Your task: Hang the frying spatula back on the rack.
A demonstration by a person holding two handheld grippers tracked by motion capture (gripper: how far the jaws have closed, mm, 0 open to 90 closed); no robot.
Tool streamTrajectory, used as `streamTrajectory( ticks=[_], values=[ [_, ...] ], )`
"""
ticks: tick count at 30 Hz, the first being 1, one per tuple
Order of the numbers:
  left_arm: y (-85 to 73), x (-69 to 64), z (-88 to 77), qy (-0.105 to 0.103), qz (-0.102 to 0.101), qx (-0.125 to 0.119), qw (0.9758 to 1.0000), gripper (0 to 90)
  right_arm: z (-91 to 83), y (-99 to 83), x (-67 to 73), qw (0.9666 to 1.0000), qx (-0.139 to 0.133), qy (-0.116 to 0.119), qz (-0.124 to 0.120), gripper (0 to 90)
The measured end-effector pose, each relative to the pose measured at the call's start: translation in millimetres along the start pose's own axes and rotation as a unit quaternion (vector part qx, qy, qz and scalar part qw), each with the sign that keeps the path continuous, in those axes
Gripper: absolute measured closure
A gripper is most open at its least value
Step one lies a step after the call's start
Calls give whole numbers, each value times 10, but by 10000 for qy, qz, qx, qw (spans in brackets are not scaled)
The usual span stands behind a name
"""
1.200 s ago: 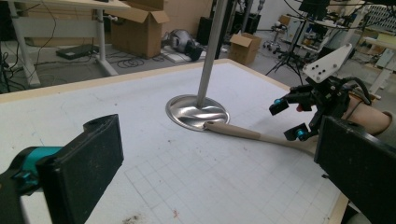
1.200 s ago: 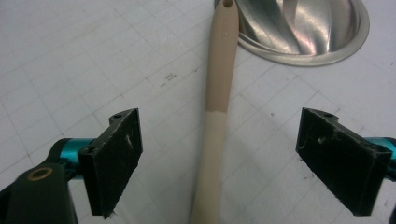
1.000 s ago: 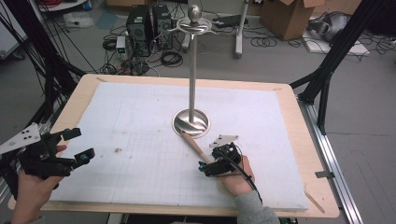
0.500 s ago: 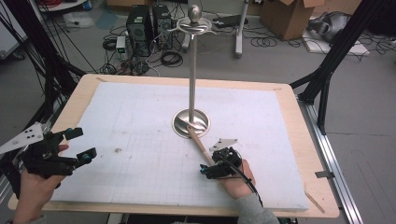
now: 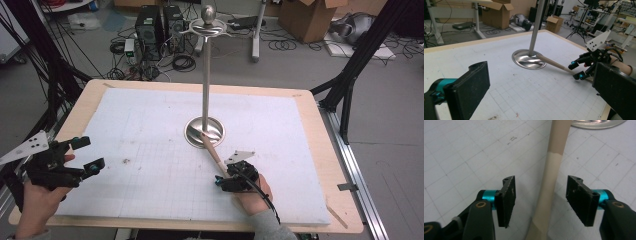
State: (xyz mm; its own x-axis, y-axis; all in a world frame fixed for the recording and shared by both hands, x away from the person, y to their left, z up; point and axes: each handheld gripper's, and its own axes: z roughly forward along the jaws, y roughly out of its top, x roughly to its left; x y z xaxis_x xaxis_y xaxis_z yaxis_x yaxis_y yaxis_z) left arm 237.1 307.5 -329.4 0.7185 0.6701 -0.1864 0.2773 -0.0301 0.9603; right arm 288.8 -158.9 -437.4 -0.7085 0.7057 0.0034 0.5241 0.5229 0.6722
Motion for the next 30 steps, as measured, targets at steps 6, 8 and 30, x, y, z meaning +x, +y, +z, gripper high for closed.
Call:
streamTrajectory(
  ticks=[6,8,30],
  values=[
    [-4,7,-4,8,-13,-3,10000,18,-18,-36,12,9999,-101,-47,39,510],
    [-6,10,-6,15,-18,-5,10000,17,-9,-52,15,10000,-54,-26,43,512],
    [-14,20,-7,27,-39,-12,10000,17,-36,-97,58,9997,-165,-106,117,710]
  ],
)
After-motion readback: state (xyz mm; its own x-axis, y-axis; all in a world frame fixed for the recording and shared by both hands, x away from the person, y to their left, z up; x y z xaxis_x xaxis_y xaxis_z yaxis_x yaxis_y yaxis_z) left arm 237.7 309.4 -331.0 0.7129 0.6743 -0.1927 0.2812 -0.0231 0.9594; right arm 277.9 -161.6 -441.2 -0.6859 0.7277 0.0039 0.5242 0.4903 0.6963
